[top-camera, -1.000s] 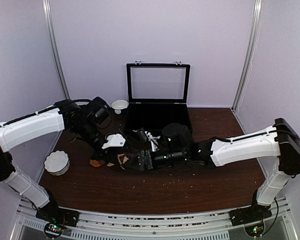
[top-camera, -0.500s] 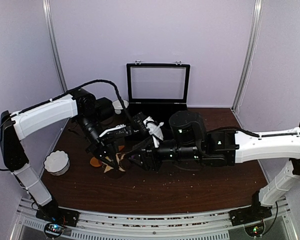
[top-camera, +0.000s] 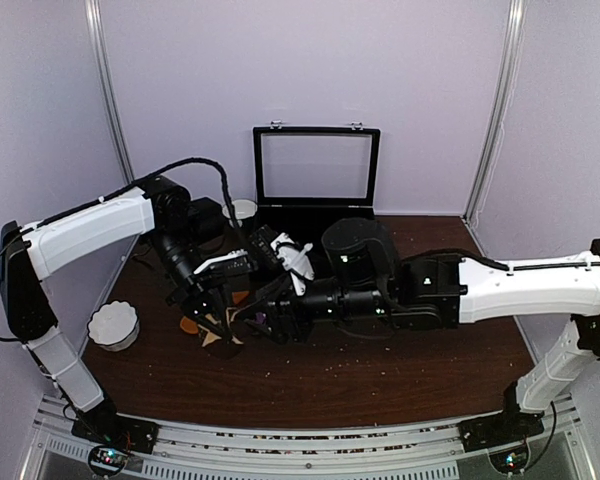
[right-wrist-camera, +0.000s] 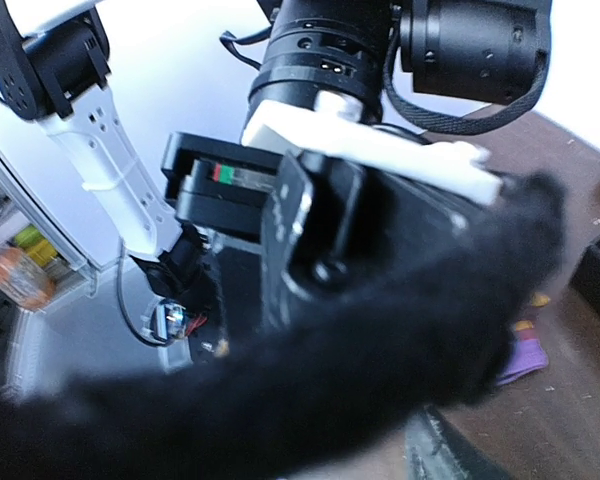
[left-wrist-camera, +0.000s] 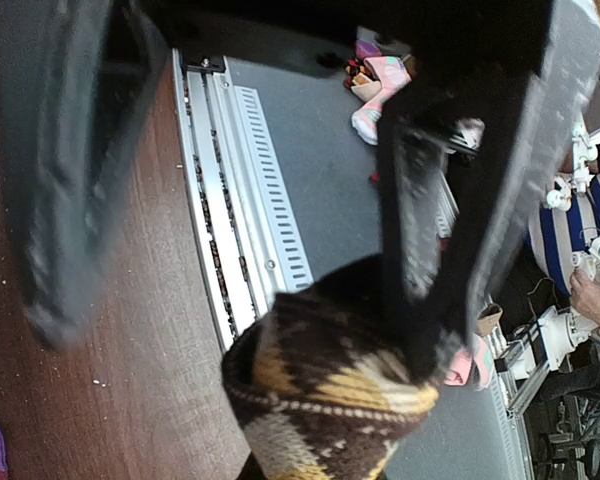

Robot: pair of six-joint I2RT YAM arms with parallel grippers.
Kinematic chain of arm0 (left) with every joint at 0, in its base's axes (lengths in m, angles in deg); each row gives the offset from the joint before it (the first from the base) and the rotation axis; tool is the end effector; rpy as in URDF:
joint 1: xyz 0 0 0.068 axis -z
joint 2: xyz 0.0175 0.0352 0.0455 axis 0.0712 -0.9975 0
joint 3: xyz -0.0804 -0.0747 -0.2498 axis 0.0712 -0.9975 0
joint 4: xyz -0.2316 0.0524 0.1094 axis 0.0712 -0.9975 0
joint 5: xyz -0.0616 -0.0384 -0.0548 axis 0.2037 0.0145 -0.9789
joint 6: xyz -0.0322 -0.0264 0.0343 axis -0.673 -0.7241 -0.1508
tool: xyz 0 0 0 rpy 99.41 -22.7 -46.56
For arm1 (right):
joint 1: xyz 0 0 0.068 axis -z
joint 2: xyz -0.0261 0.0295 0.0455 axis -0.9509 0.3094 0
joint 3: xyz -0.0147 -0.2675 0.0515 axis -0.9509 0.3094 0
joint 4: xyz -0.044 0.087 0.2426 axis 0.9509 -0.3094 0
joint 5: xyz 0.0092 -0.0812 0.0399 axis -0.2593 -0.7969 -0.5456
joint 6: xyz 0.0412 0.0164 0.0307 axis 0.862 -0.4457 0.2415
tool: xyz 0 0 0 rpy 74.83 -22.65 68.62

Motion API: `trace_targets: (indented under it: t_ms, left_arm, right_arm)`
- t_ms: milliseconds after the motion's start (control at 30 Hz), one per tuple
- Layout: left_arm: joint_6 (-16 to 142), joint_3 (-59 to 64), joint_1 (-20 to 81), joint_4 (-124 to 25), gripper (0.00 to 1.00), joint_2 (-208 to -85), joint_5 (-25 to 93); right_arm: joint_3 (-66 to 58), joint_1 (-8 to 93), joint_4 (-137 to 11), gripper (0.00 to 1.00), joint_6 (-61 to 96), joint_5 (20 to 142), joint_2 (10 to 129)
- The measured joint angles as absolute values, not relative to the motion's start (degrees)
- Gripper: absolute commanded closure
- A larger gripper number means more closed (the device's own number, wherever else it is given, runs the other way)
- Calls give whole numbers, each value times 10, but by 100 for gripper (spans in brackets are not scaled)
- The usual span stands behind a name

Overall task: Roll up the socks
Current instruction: Pass from the left arm to the right

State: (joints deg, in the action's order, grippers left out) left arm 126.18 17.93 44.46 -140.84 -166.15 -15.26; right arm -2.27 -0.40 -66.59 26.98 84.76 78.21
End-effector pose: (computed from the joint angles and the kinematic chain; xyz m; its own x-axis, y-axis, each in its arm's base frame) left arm 0.1955 -0.2058 0.3109 -0.2676 0.7745 -0.5732 0.7547 -0.2014 -0.6244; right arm 0.1059 0.3570 0.3331 -0.3725 -0.2725 -0.8871 -0.9237 0.2012 0.3261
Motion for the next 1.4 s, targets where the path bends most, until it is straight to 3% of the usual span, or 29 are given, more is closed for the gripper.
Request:
trace_targets:
  t_ms: [33,67,333,500,667,833,1133,1400]
  left_arm:
    - [1262,179,444,-1408,100,-1661,-153]
    - [1262,179,444,-1408,100,-1661,-153]
    - [1262,182,440,-1410,100,-1661,-154]
    - [1266,194,438,-1420,100,-1664,-157]
    - [1266,196,438,-1422,100,-1667,-158]
    - [1266,196,438,-1424,100,-1670,-158]
    - [1278,196,438,-1437,100,-1673,-161]
    - [1296,199,437,-1449,99,-1673,-163]
  right_arm:
    - [-22,-4,-674,2,266,838,778]
    - [-20,-4,-682,0,265,827,772]
    - [21,-5,-721,0,248,706,674]
    - [145,0,-604,0,298,716,614]
    - [128,-14,-587,1,285,767,683]
    - [61,-39,-591,10,260,799,733]
    - [14,-39,-592,49,246,807,783]
    - [9,-28,-595,100,260,811,795]
